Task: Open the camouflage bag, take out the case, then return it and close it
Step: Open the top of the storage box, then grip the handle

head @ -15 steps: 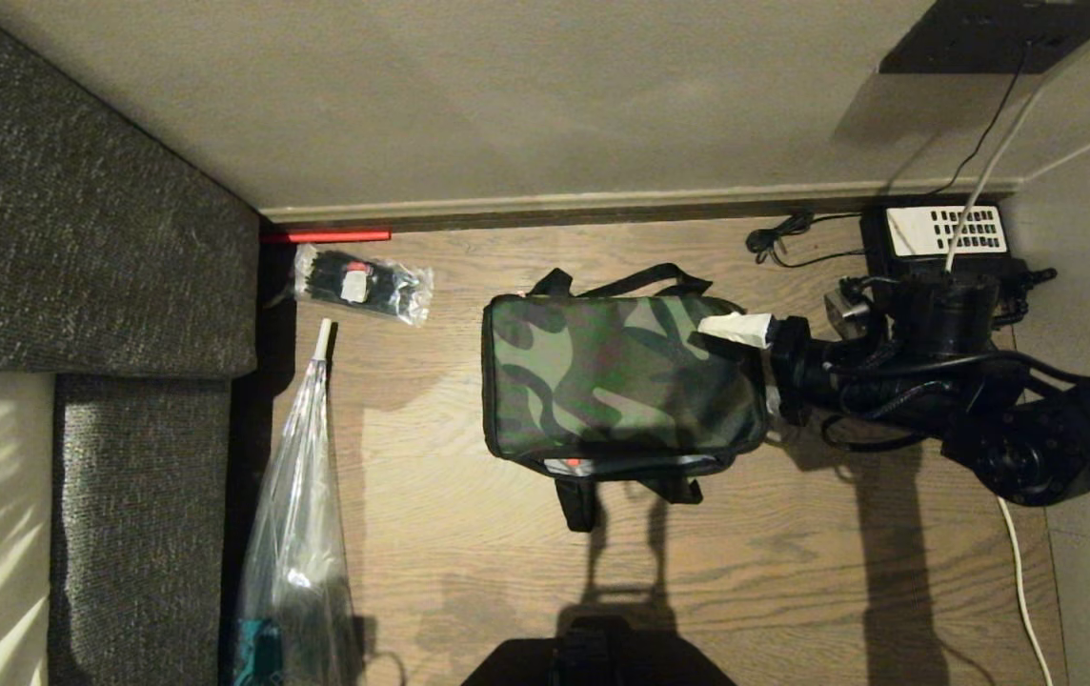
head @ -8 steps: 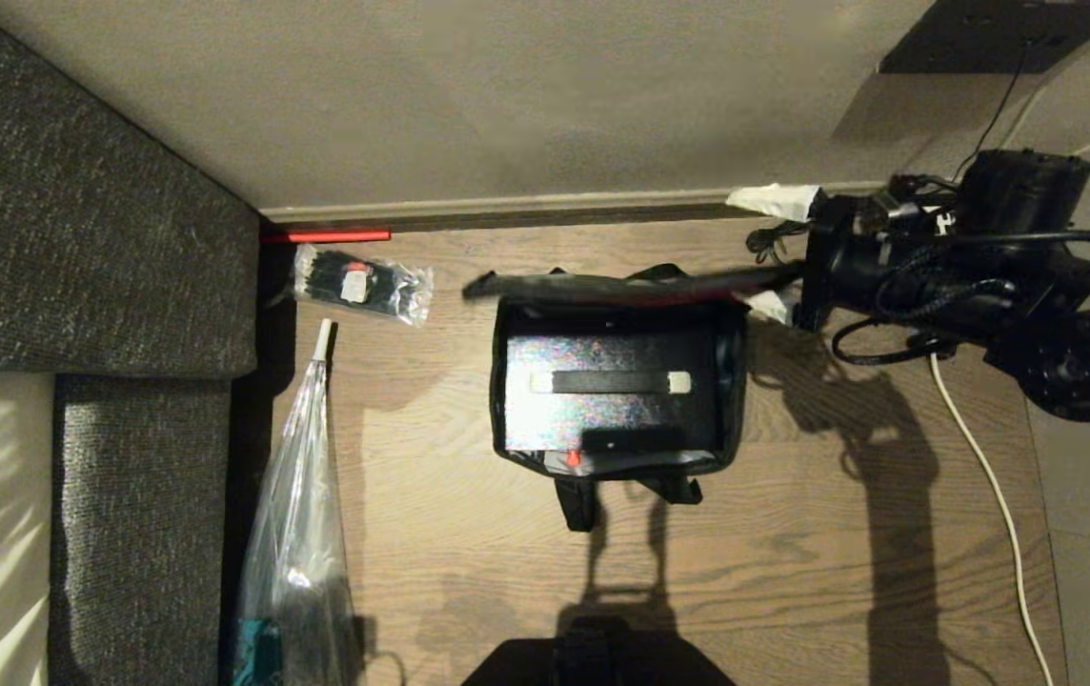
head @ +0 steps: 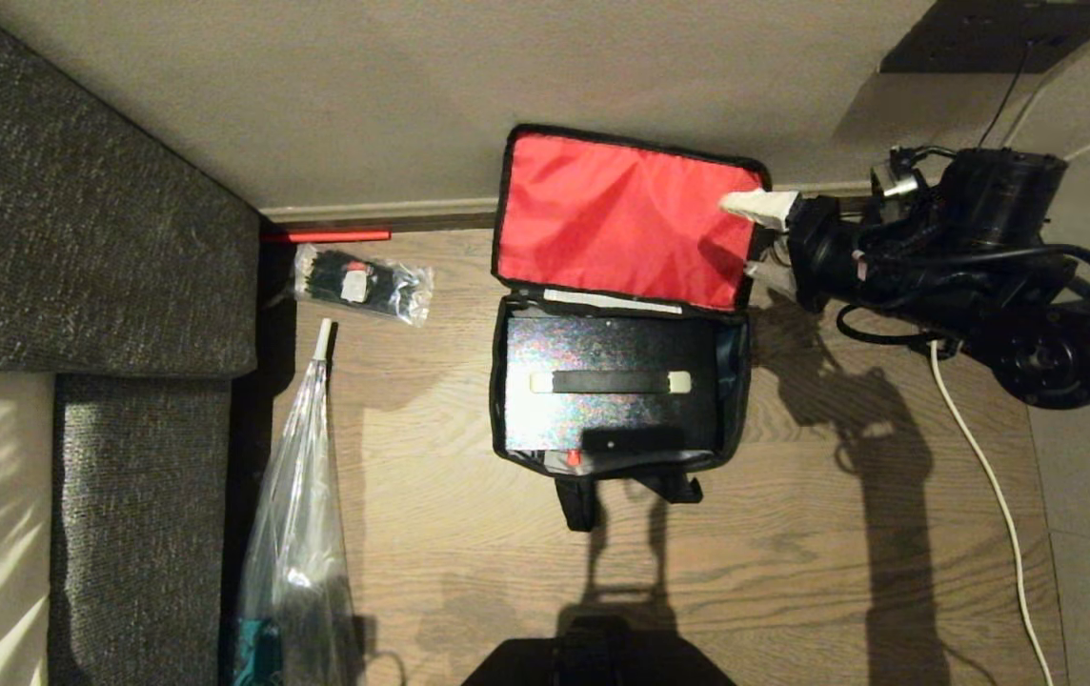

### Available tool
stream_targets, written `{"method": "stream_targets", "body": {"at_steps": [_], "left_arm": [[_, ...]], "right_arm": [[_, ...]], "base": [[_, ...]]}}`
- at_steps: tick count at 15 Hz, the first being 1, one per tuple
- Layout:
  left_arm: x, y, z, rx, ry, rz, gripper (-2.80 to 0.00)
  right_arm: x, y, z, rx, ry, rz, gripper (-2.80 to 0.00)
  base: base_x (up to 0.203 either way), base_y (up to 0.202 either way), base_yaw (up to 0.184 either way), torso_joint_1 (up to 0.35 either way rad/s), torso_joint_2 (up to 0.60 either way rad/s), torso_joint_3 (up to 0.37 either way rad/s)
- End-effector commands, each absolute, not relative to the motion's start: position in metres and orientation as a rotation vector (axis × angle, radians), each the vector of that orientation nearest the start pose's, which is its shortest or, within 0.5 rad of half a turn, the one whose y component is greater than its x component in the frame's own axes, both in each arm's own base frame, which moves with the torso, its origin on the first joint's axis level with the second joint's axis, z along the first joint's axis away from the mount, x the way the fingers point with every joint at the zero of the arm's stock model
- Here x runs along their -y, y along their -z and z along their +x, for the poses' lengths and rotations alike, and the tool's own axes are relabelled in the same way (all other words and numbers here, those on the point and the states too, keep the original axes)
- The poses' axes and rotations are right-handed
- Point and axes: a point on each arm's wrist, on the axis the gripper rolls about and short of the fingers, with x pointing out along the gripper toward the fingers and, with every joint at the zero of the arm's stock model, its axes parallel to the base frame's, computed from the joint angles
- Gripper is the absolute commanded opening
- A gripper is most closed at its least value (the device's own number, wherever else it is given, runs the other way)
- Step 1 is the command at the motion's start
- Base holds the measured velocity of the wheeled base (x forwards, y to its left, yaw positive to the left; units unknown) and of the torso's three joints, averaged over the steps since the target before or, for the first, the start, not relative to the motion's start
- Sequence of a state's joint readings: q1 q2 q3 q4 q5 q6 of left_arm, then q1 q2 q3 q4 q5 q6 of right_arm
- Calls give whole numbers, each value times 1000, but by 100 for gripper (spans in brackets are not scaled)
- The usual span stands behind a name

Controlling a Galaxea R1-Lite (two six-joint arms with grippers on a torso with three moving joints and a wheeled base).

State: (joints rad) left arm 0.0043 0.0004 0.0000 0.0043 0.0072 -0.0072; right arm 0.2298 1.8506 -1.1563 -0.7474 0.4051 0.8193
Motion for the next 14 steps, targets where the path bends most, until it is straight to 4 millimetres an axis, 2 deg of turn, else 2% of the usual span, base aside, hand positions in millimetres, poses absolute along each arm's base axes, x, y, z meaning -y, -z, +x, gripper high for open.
{"method": "stream_targets", "body": {"at_steps": [1, 2, 3, 4, 5, 7, 8, 11, 12, 14], "left_arm": [[0, -74, -23, -8, -12, -8, -280], [0, -74, -23, -8, -12, -8, -280], [0, -74, -23, -8, -12, -8, -280], [0, -74, -23, -8, -12, -8, -280], [0, -74, -23, -8, -12, -8, -280], [0, -74, -23, -8, -12, -8, -280], [0, -74, -23, -8, -12, -8, -280], [0, -74, -23, -8, -12, -8, -280], [0, -74, -23, -8, -12, -8, -280], [0, -74, -23, -8, -12, -8, -280]], "right_arm": [[-92, -221, 349, -226, -610, 626, 0], [-93, -206, 342, -248, -609, 490, 0], [-95, -188, 329, -303, -611, 366, 0], [-99, -179, 312, -359, -625, 299, 0], [-109, -177, 296, -394, -635, 260, 0], [-122, -166, 271, -442, -490, 183, 0], [-122, -165, 258, -472, -446, 126, 0], [-112, -150, 214, -755, -417, -228, 0], [-120, -150, 201, -780, -395, -364, 0], [-140, -152, 183, -704, -246, -583, 0]], "base": [[0, 0, 0, 0, 0, 0], [0, 0, 0, 0, 0, 0], [0, 0, 0, 0, 0, 0], [0, 0, 0, 0, 0, 0], [0, 0, 0, 0, 0, 0], [0, 0, 0, 0, 0, 0], [0, 0, 0, 0, 0, 0], [0, 0, 0, 0, 0, 0], [0, 0, 0, 0, 0, 0], [0, 0, 0, 0, 0, 0]]}}
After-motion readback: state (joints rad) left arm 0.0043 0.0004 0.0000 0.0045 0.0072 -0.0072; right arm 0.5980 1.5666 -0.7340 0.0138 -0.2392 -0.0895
